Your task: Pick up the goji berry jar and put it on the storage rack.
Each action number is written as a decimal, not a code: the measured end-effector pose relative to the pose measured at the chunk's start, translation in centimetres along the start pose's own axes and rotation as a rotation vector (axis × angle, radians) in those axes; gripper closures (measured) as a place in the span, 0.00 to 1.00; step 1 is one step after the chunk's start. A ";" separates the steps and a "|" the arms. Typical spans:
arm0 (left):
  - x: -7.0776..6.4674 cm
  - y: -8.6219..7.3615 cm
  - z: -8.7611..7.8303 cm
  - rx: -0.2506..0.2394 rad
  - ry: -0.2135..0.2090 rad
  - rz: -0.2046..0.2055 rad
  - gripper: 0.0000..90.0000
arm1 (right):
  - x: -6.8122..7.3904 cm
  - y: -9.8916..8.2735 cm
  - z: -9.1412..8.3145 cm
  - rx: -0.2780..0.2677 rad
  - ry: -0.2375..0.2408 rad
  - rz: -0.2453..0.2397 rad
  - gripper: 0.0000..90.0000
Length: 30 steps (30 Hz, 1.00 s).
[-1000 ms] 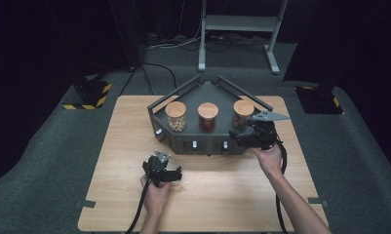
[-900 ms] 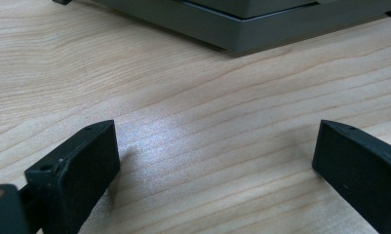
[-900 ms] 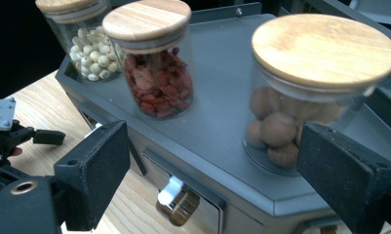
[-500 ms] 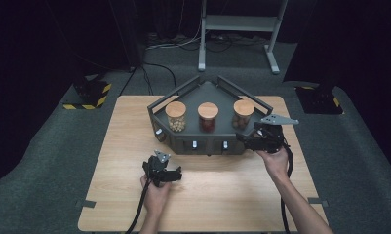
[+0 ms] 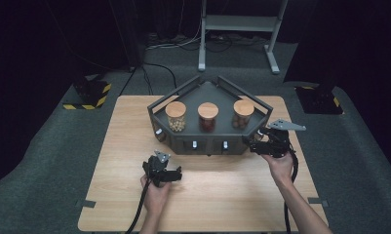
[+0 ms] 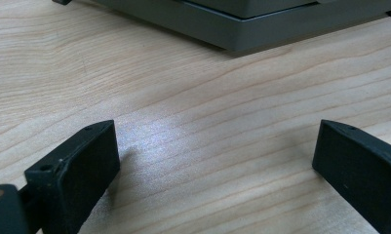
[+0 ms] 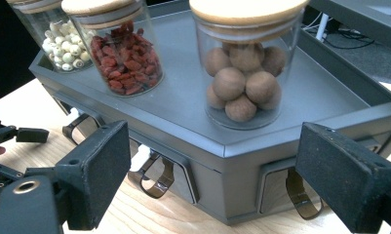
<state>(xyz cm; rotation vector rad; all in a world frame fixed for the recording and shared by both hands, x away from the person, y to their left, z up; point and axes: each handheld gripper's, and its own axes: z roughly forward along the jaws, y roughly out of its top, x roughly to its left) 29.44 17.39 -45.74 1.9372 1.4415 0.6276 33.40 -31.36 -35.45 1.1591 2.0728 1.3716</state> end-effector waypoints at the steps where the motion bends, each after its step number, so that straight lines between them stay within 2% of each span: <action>1: 0.0 0.0 0.0 0.000 0.000 0.000 0.04 | 0.0 -0.2 0.0 -0.004 -0.003 0.001 0.14; 16: 0.0 0.0 0.0 0.000 0.000 0.000 0.04 | -0.3 -1.8 -0.2 -0.007 -0.024 0.020 0.15; 30: 0.0 0.0 0.0 0.000 -0.001 0.001 0.03 | -0.2 -2.5 0.2 0.016 -0.038 0.009 0.15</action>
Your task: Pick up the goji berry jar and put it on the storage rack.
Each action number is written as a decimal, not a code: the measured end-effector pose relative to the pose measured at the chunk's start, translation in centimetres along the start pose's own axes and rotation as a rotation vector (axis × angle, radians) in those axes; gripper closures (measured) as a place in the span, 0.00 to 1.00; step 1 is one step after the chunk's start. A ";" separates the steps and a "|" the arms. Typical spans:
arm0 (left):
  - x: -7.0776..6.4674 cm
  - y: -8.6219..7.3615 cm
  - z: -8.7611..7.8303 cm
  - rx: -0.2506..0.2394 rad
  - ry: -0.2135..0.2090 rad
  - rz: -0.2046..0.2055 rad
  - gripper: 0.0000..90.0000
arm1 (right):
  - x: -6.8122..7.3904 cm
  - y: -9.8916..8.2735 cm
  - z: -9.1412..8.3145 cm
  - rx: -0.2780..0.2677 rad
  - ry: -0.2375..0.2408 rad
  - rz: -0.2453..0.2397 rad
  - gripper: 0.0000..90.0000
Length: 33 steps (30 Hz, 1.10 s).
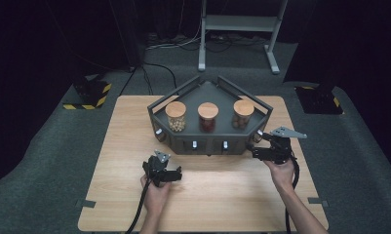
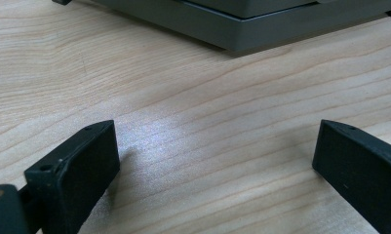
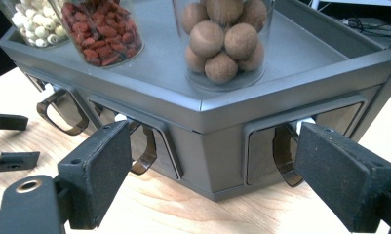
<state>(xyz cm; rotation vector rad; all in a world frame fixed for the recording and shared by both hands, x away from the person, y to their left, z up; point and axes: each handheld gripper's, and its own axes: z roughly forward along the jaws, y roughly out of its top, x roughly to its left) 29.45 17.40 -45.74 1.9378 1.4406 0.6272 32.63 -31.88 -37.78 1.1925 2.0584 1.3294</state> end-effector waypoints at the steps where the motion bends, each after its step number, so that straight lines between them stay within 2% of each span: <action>1: 0.0 0.0 0.0 0.000 0.000 -0.001 0.03 | 0.0 0.0 0.0 0.002 -0.001 -0.003 0.15; 18: 0.0 0.0 0.0 0.000 0.000 0.000 0.03 | 0.6 -0.7 0.6 0.033 -0.019 -0.022 0.15; 33: 0.0 0.0 0.0 0.000 0.000 0.000 0.03 | 1.0 -2.2 1.0 0.060 -0.024 -0.041 0.15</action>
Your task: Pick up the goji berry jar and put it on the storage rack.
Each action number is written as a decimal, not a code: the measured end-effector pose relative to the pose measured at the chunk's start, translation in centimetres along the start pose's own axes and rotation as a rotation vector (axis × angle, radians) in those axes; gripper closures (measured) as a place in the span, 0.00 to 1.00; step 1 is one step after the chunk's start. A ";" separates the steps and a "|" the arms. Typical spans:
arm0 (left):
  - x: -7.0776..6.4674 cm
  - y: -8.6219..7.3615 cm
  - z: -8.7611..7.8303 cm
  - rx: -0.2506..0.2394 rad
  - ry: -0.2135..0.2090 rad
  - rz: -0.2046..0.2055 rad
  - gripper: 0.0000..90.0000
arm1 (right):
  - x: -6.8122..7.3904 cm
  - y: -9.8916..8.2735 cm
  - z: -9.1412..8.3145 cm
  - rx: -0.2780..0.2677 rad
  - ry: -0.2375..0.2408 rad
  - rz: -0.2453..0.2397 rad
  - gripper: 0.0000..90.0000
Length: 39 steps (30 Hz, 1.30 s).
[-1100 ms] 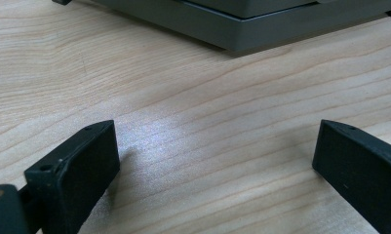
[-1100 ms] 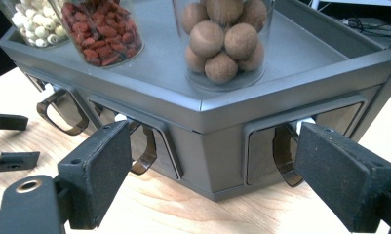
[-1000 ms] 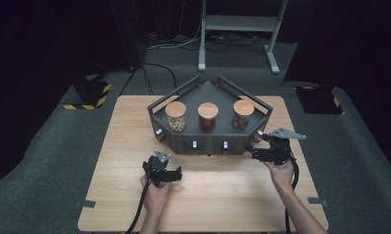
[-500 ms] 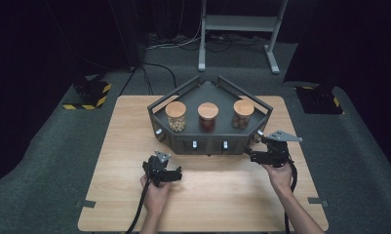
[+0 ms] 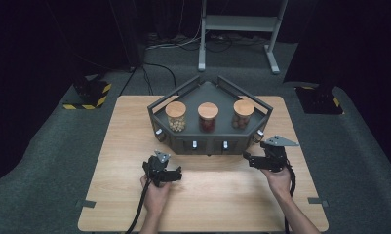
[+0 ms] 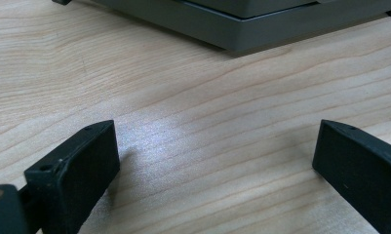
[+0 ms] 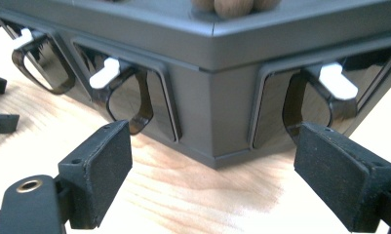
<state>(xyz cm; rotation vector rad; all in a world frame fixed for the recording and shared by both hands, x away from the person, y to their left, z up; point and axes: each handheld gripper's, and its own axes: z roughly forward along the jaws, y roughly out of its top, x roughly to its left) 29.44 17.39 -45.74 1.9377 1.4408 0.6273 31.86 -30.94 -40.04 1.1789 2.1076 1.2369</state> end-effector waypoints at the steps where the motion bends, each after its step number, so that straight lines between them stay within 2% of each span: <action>1: 0.0 0.0 0.0 0.000 0.000 0.000 0.03 | 0.0 -0.1 0.0 0.002 0.000 -0.002 0.15; 17: 0.0 0.0 0.0 0.000 0.000 0.000 0.03 | 0.0 -1.2 0.2 0.021 -0.012 0.007 0.14; 27: 0.0 0.0 0.0 0.000 0.000 0.000 0.03 | 0.1 -1.6 0.6 0.051 -0.025 -0.003 0.14; 39: 0.0 0.0 0.0 0.000 0.000 0.000 0.03 | 0.0 -1.7 1.4 0.089 -0.020 0.008 0.13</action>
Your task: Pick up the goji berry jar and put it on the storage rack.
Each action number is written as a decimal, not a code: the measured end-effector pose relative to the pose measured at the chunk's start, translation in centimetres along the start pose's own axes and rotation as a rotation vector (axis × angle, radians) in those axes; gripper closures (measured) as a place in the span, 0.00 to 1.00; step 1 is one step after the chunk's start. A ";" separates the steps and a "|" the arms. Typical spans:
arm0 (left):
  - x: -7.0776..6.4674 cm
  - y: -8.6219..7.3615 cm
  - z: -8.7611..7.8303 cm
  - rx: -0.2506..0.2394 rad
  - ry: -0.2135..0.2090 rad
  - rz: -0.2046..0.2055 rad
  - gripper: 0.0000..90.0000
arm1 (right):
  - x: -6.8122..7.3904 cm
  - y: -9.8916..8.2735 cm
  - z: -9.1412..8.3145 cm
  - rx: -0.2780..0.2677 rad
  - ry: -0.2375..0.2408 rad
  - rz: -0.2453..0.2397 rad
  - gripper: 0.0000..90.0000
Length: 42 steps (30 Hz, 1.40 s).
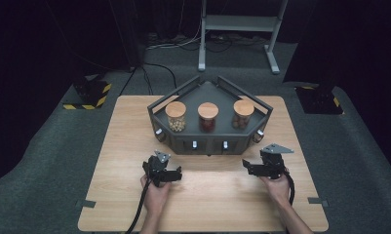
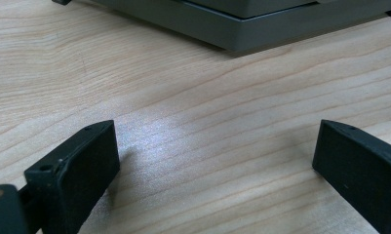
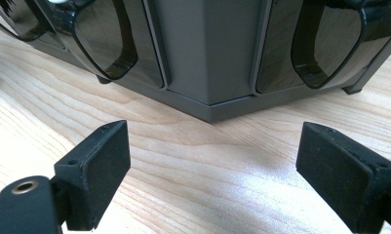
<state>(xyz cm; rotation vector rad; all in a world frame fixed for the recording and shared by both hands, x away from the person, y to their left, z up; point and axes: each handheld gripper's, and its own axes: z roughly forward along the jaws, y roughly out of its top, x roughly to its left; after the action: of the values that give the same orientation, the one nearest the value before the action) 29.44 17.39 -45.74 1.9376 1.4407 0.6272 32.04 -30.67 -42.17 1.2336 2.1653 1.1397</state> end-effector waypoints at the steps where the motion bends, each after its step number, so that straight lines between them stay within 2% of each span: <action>1: 0.0 0.0 0.0 0.000 0.000 0.000 0.03 | -0.1 0.0 0.1 0.001 0.002 0.001 0.13; 8: 0.0 0.0 0.0 0.000 0.000 0.000 0.03 | -0.2 -0.2 0.8 0.044 -0.005 0.011 0.12; 28: -0.1 0.0 0.0 0.000 0.002 0.000 0.04 | -0.6 -0.4 2.1 0.106 -0.061 0.038 0.11; 30: -0.1 0.0 0.0 -0.001 0.003 0.001 0.04 | -0.5 -0.3 2.4 0.119 -0.072 0.021 0.10; 32: -0.1 -0.1 0.0 -0.002 -0.001 0.005 0.04 | -0.1 -0.1 3.1 0.161 -0.088 -0.005 0.07; 35: -0.1 -0.1 0.0 -0.002 -0.005 0.010 0.04 | 0.0 -1.8 3.0 0.110 -0.092 -0.019 0.07; 42: 0.0 0.0 0.0 -0.001 -0.012 0.009 0.03 | -0.1 -1.7 3.1 0.110 -0.090 -0.019 0.07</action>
<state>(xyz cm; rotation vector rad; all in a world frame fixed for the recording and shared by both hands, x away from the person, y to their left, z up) 29.42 17.45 -45.76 1.9451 1.4243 0.6189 33.23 -29.84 -45.37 1.2817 2.1932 0.9497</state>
